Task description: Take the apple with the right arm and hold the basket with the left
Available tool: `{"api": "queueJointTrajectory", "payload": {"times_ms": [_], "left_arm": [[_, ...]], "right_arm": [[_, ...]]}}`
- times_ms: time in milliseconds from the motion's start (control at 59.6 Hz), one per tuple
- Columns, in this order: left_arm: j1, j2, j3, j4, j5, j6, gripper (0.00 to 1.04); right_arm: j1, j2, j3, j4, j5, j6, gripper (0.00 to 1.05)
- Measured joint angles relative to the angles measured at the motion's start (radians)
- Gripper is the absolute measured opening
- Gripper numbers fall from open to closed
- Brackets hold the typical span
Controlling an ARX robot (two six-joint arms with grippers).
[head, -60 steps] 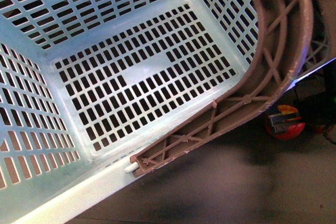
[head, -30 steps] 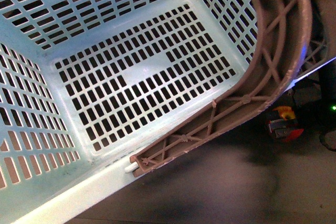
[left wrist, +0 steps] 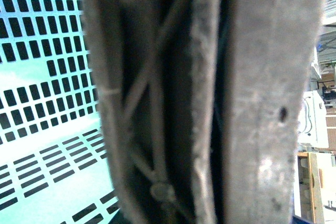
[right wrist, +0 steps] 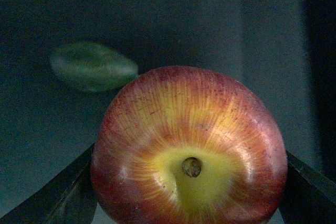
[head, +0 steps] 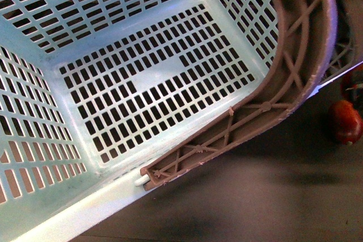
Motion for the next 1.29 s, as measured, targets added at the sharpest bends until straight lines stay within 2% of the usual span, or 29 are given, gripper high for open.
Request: {"api": "queueJointTrajectory", "payload": {"times_ms": [252,453,604,805,1040,1208,1292], "left_arm": [[0.000,0.000,0.000,0.000,0.000,0.000,0.15],[0.000,0.000,0.000,0.000,0.000,0.000,0.15],[0.000,0.000,0.000,0.000,0.000,0.000,0.15],[0.000,0.000,0.000,0.000,-0.001,0.000,0.15],[0.000,0.000,0.000,0.000,-0.003,0.001,0.15],[0.000,0.000,0.000,0.000,-0.003,0.000,0.15],[0.000,0.000,0.000,0.000,-0.003,0.000,0.15]], "right_arm": [[-0.043,-0.360,-0.097,-0.083,-0.112,0.103,0.80],[0.014,-0.628,-0.100,-0.172,-0.154,0.158,0.80],[0.092,-0.785,-0.082,-0.229,-0.154,0.214,0.80],[0.282,-0.912,-0.069,-0.277,-0.096,0.259,0.80],[0.531,-0.866,-0.155,-0.274,-0.010,0.282,0.80],[0.581,-0.827,-0.166,-0.266,0.016,0.298,0.80],[0.592,-0.823,-0.166,-0.266,0.020,0.307,0.93]]}}
